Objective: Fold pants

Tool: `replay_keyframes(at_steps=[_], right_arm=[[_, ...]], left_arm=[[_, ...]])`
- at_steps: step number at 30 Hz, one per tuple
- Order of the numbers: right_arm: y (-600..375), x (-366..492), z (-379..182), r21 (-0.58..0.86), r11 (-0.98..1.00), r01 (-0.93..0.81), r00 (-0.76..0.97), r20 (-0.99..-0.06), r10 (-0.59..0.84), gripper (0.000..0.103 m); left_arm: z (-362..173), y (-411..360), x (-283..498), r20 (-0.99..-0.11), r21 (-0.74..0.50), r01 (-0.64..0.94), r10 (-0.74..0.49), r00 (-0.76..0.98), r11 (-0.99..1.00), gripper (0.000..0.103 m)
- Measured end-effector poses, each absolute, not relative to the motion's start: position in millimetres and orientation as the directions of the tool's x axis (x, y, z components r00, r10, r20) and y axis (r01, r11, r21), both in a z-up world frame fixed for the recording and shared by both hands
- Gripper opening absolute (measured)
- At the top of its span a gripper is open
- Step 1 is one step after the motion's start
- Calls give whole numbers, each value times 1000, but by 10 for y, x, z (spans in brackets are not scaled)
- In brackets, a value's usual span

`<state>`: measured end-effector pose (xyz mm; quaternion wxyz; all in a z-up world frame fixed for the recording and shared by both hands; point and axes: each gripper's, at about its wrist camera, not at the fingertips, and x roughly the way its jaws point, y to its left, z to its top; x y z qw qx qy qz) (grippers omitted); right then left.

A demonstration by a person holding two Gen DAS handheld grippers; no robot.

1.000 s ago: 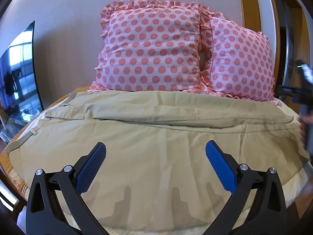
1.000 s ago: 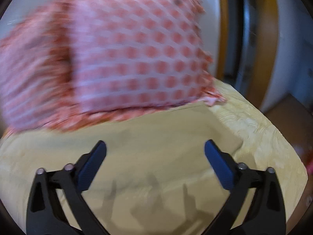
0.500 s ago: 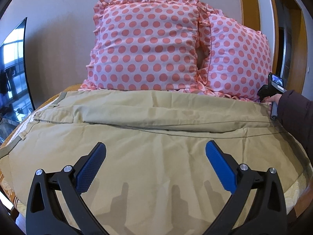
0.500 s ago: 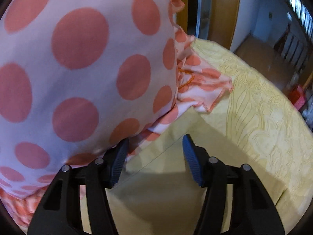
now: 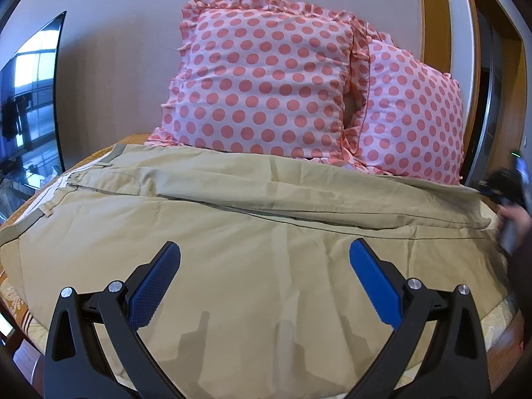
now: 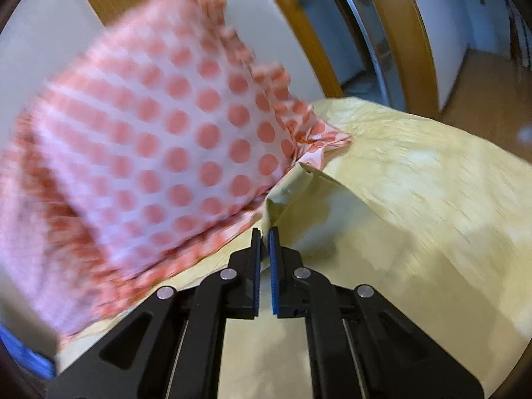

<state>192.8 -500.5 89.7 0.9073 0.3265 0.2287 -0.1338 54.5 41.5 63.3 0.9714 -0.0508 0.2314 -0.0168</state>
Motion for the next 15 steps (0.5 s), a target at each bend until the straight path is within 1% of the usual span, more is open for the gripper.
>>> replay_keyframes(at_steps=[2,3,6,8,9,11,12,15], right_arm=[[-4960,1376,902,586,728,356,888,-454,-68,5],[-4959,1152,832,613,706,355,889,-454,-53,5],[-4998,831,525,683,617,390,864,-503,11,4],[-5055,713,348,742,536,402,855,-513,69,9],[-5063,680,320,755,512,410,854,-515,75,13],[-5080,681,274,783,468,409,858,-505,96,27],[-5064,672,256,793,458,402,862,-497,105,36],[-5062,704,258,795,451,405,864,-495,95,42]], left_arm=[[655,436,515,-443,-108,-2,-47,895,994,102],[675,456,501,-437,-112,-9,-41,899,994,102],[738,543,511,-418,-141,-2,-58,907,990,102],[771,623,552,-423,-176,16,-90,902,984,102],[789,663,574,-427,-189,10,-91,899,982,102],[823,742,609,-438,-196,-21,-69,896,980,102],[830,773,619,-442,-193,-34,-56,895,981,102],[878,899,665,-444,-183,-64,-24,896,981,102]])
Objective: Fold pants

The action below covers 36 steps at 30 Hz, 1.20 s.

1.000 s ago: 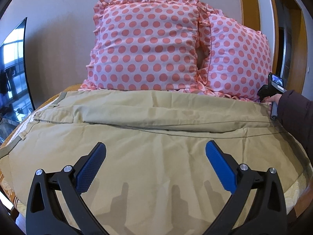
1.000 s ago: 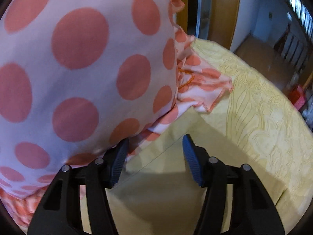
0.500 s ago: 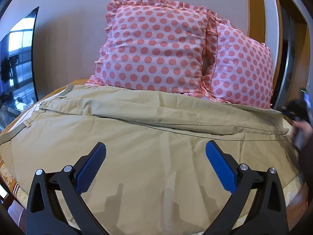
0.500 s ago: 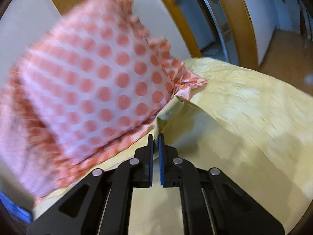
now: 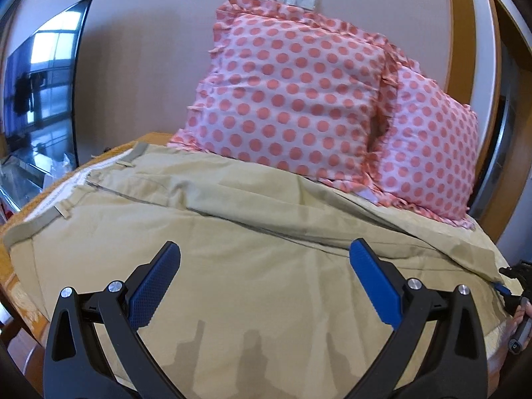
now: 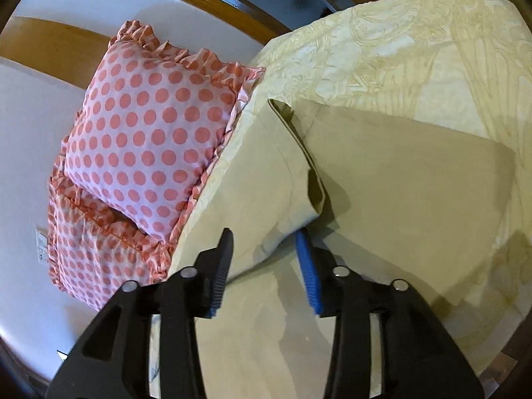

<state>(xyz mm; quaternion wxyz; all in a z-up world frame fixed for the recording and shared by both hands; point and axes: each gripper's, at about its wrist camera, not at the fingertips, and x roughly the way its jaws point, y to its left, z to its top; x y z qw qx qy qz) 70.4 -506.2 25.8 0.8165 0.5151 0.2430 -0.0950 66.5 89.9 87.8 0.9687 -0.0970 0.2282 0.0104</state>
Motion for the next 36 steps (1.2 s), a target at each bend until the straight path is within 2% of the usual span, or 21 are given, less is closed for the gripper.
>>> replay_keyframes(at_steps=[2,3,4,5,8,9,11,15,21,23,26,28,32,34,35,36], right_arm=[[-5090,763,255,780,460,424,858,-509,72,39],[-5099,826,246,763,469,445,845,-531,62,30],[-5119,868,220,758,472,450,838,-541,71,11],[-5149,917,172,763,470,443,834,-543,95,1],[-5222,803,196,822,449,351,886,-446,123,1],[-5261,643,313,837,461,295,918,-382,107,1],[-5308,407,447,840,477,260,942,-329,67,1],[-5379,100,550,828,501,253,951,-307,27,1],[-5376,28,645,813,533,235,955,-295,29,1],[-5361,20,691,799,556,229,956,-291,25,1],[-5324,39,754,768,599,228,955,-296,17,1],[-5322,55,765,757,613,226,954,-300,19,1],[-5321,108,767,731,643,229,949,-313,19,1],[-5319,134,756,728,649,223,950,-312,24,1],[-5318,146,751,726,651,221,950,-312,25,1],[-5320,159,746,725,652,219,950,-311,27,1]], left_arm=[[908,962,721,-447,-180,-73,-16,895,981,102],[919,991,761,-451,-179,-82,-8,892,980,102],[927,1022,800,-453,-181,-94,2,891,979,102],[937,1057,840,-456,-187,-107,11,890,976,102],[976,1179,954,-467,-196,-124,19,884,973,102],[1006,1247,1039,-484,-208,-116,1,875,971,102],[1036,1369,1203,-505,-257,-102,-44,862,961,102],[992,1562,1696,-559,-373,-112,-126,820,921,102],[889,1580,2600,-679,-427,-198,-168,715,882,102],[852,1548,2920,-739,-402,-240,-159,655,884,102],[742,1491,3427,-843,-255,-317,-49,536,914,102],[596,1477,3758,-907,-123,-368,46,419,922,94],[366,1543,4118,-950,-4,-443,136,282,896,91],[290,1549,4185,-951,34,-455,169,260,890,84],[310,1542,4181,-940,47,-462,196,279,886,75],[349,1540,4147,-925,34,-450,198,325,892,50]])
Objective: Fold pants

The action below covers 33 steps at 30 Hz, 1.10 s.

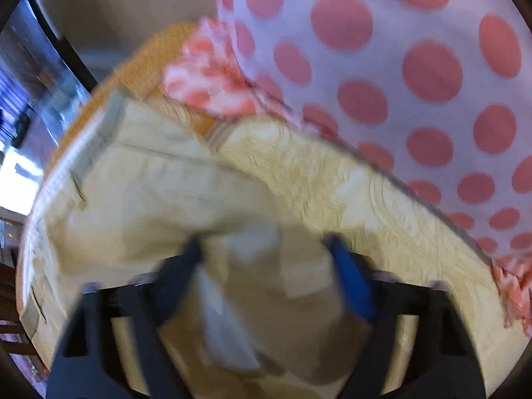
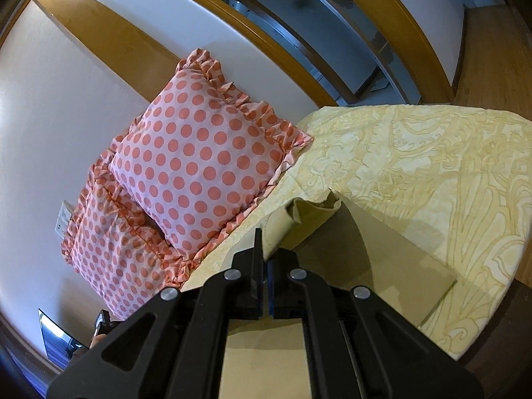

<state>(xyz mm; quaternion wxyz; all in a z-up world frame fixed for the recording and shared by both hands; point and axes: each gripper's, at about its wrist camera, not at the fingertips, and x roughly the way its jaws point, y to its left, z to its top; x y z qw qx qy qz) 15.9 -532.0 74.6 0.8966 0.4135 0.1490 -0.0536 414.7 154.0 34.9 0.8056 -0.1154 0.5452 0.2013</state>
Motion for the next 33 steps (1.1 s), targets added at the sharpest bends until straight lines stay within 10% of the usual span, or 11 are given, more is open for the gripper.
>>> replay_keyframes(at_steps=[3,12,23,27,33], right_arm=[[-5337,218,751,730,654,201,953,-301,42,1],[-5504,-35,793,749,639,172,972,-235,14,1],[-5688,-120,323,790,542,287,936,-352,17,1],[-5737,-164,386,767,553,325,924,-382,-14,1],[-5821,-152,218,760,520,391,892,-453,-9,1]], left_arm=[[552,1653,3891,-892,-73,-446,142,429,892,7],[1234,2359,1470,-604,-480,-299,-63,794,825,5],[216,2519,184,-643,-591,-377,-134,754,713,7],[252,2460,140,-645,-579,-358,-143,751,733,17],[295,2404,82,-577,-647,-291,-203,791,705,70]])
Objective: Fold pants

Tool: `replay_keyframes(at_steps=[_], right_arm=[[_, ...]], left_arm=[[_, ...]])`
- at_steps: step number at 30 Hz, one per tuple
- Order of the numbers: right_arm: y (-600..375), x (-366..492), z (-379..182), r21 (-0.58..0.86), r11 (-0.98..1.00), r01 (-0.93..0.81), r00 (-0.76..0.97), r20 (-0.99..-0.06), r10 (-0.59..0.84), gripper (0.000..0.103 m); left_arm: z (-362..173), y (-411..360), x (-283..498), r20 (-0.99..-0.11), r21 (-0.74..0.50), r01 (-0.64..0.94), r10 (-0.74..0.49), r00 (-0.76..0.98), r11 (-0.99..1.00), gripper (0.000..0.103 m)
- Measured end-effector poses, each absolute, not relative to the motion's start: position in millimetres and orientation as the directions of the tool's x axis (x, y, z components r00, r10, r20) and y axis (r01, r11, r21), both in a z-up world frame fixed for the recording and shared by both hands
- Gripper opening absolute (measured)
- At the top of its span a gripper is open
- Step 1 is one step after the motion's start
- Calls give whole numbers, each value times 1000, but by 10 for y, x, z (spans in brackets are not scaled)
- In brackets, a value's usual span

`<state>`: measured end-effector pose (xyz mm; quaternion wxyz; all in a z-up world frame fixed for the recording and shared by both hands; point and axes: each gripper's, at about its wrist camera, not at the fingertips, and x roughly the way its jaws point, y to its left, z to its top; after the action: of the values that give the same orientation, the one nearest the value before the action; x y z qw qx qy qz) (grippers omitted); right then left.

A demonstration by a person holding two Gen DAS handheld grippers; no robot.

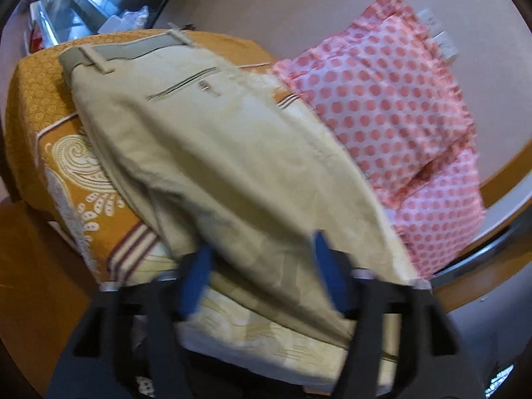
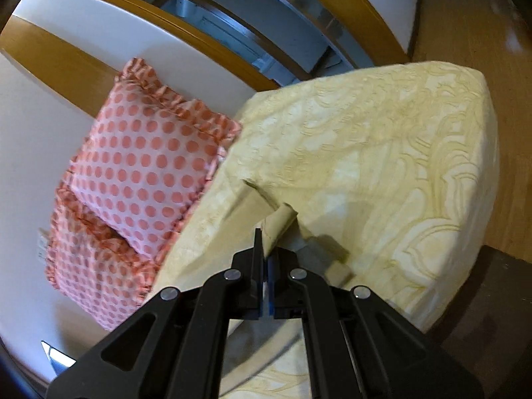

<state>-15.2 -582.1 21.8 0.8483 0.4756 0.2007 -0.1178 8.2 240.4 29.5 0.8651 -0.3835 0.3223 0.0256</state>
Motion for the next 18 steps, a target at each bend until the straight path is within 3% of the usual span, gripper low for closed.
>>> replay_keyframes(at_steps=[2,7,9,11,13,18], right_arm=[[-5826,-191,155,766,505,399,889,-458,-7,1],[-5814,-259,102,767,499,404,887,-461,-9,1],[-5813,-242,105,764,501,407,885,-466,-9,1],[-5812,-237,105,759,506,410,882,-470,-10,1],[-5796,-251,119,747,519,416,879,-476,-19,1],[-5777,-182,128,703,562,437,862,-505,-39,1]], left_arm=[[324,2361,26,-581,-621,-302,-166,797,723,69],[287,2352,-94,-588,-579,-308,-125,799,755,48],[273,2373,-110,-582,-587,-297,-138,802,753,47],[267,2392,-110,-586,-581,-296,-138,798,758,40],[242,2425,-131,-598,-571,-310,-127,791,761,24],[182,2469,-205,-595,-576,-292,-146,791,764,17]])
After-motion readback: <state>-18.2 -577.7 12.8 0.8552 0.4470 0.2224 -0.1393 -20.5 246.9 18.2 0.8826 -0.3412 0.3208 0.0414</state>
